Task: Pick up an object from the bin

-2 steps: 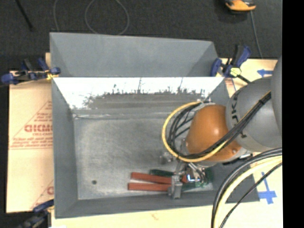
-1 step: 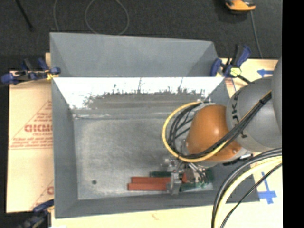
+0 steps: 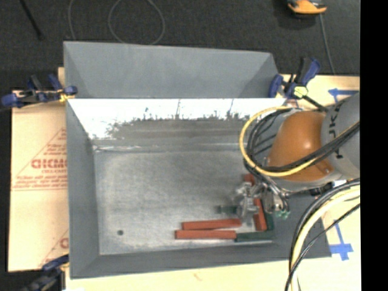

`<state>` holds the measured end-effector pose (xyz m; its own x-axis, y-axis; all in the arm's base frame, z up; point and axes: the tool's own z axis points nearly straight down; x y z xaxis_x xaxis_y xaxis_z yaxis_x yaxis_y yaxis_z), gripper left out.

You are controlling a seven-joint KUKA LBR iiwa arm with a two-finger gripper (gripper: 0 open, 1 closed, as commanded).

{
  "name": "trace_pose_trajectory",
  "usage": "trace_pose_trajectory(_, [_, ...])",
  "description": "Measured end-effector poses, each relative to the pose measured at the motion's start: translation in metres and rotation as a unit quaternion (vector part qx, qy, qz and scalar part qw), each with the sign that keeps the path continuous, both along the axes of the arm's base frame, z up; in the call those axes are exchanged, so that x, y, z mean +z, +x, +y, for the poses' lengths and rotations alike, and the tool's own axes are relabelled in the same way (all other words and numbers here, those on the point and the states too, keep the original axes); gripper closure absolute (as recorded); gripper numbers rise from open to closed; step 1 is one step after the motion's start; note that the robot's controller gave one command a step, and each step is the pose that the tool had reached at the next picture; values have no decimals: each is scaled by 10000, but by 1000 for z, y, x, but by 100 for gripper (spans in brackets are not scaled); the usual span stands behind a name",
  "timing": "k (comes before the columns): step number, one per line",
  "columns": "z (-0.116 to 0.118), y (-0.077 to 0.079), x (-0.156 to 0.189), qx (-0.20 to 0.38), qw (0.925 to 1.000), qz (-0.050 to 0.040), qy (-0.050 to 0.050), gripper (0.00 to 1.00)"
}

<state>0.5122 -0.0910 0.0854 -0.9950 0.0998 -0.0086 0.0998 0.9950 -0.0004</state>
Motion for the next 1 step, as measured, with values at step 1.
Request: trace_pose_trajectory(1, [12, 5, 173, 48, 10000, -21, 1, 100])
